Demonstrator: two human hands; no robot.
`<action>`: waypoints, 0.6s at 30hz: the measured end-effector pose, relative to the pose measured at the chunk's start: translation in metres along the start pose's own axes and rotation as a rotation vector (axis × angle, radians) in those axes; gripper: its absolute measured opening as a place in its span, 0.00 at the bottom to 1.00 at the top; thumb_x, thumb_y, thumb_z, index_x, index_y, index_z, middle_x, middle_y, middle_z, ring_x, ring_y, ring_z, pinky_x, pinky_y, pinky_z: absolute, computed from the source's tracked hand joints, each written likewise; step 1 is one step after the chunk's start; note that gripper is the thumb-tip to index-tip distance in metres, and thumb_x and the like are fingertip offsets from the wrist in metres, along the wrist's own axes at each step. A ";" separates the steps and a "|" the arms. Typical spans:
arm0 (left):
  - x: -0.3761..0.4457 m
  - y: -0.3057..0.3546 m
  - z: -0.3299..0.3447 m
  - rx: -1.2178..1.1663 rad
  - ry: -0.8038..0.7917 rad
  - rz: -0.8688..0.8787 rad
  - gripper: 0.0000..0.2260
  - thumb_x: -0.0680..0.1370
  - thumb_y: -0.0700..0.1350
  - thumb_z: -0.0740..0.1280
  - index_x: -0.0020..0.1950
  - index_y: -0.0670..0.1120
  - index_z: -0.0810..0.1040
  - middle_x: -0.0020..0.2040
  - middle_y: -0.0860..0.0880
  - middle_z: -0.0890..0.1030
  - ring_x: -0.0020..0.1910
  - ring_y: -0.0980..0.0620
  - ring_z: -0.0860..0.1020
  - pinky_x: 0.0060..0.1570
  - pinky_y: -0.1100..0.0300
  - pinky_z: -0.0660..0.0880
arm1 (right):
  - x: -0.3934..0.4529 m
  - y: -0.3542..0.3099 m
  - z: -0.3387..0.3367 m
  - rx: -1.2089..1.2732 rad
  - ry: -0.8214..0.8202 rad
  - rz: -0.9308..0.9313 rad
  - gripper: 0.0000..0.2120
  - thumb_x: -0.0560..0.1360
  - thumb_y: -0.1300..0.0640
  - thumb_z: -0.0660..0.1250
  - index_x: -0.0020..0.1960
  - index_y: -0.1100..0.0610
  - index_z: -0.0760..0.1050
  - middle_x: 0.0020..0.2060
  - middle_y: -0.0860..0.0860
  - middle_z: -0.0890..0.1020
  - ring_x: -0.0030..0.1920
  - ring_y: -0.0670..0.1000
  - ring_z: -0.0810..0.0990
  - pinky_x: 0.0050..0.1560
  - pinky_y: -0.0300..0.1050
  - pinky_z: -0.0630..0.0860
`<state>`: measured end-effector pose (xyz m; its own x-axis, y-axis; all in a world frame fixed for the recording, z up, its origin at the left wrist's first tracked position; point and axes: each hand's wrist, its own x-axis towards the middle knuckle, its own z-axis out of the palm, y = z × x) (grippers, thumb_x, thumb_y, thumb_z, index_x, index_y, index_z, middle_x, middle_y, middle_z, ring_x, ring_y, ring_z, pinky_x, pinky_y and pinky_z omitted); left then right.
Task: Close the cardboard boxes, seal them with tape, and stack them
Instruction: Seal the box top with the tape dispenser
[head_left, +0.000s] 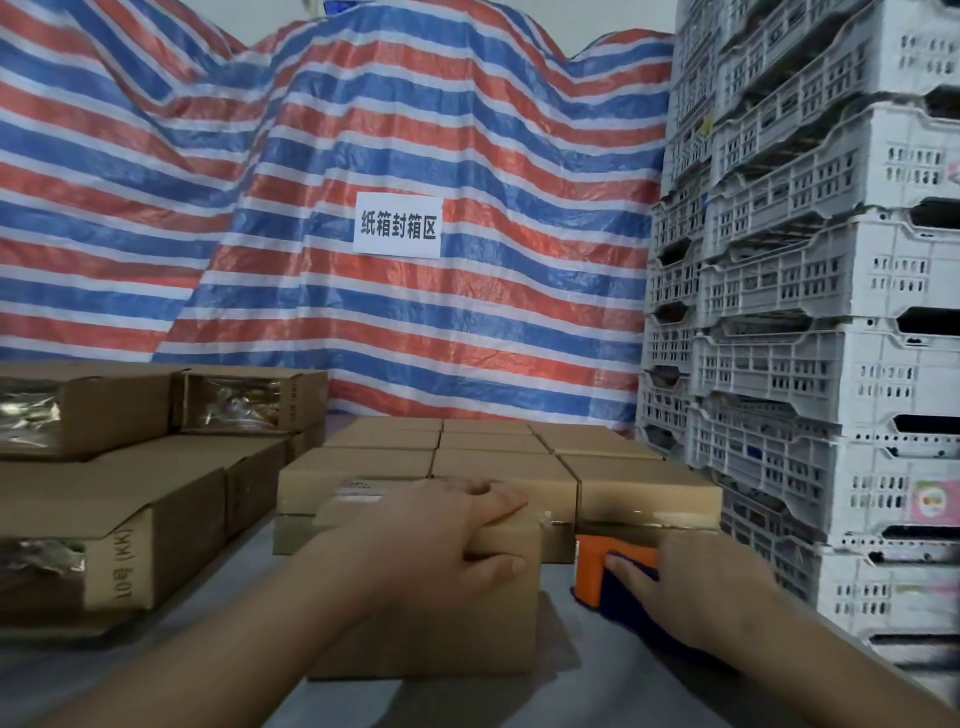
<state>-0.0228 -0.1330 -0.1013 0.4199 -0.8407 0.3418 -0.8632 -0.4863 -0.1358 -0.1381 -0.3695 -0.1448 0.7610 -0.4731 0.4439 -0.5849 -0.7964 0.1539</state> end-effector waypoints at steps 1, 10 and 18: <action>0.000 0.000 0.000 -0.005 -0.006 -0.001 0.30 0.77 0.69 0.55 0.77 0.66 0.47 0.79 0.58 0.58 0.72 0.52 0.65 0.56 0.58 0.63 | 0.001 -0.004 -0.009 -0.009 0.037 0.008 0.34 0.75 0.25 0.45 0.37 0.52 0.73 0.39 0.48 0.81 0.38 0.49 0.79 0.33 0.44 0.69; -0.002 0.003 0.000 -0.022 0.048 0.058 0.27 0.78 0.66 0.56 0.77 0.61 0.58 0.72 0.55 0.69 0.63 0.53 0.73 0.57 0.58 0.70 | -0.009 -0.093 -0.040 1.276 -0.187 -0.163 0.20 0.83 0.38 0.50 0.71 0.41 0.69 0.65 0.37 0.72 0.65 0.37 0.72 0.66 0.30 0.62; -0.001 0.003 0.005 -0.011 0.070 -0.001 0.35 0.78 0.66 0.57 0.80 0.55 0.50 0.78 0.52 0.62 0.74 0.53 0.64 0.69 0.56 0.61 | -0.029 -0.111 -0.015 1.599 -0.271 0.089 0.24 0.65 0.24 0.51 0.53 0.31 0.74 0.50 0.37 0.79 0.56 0.41 0.77 0.65 0.46 0.73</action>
<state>-0.0248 -0.1345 -0.1065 0.4007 -0.8212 0.4064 -0.8659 -0.4844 -0.1249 -0.0993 -0.2614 -0.1615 0.8682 -0.4476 0.2143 0.1145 -0.2395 -0.9641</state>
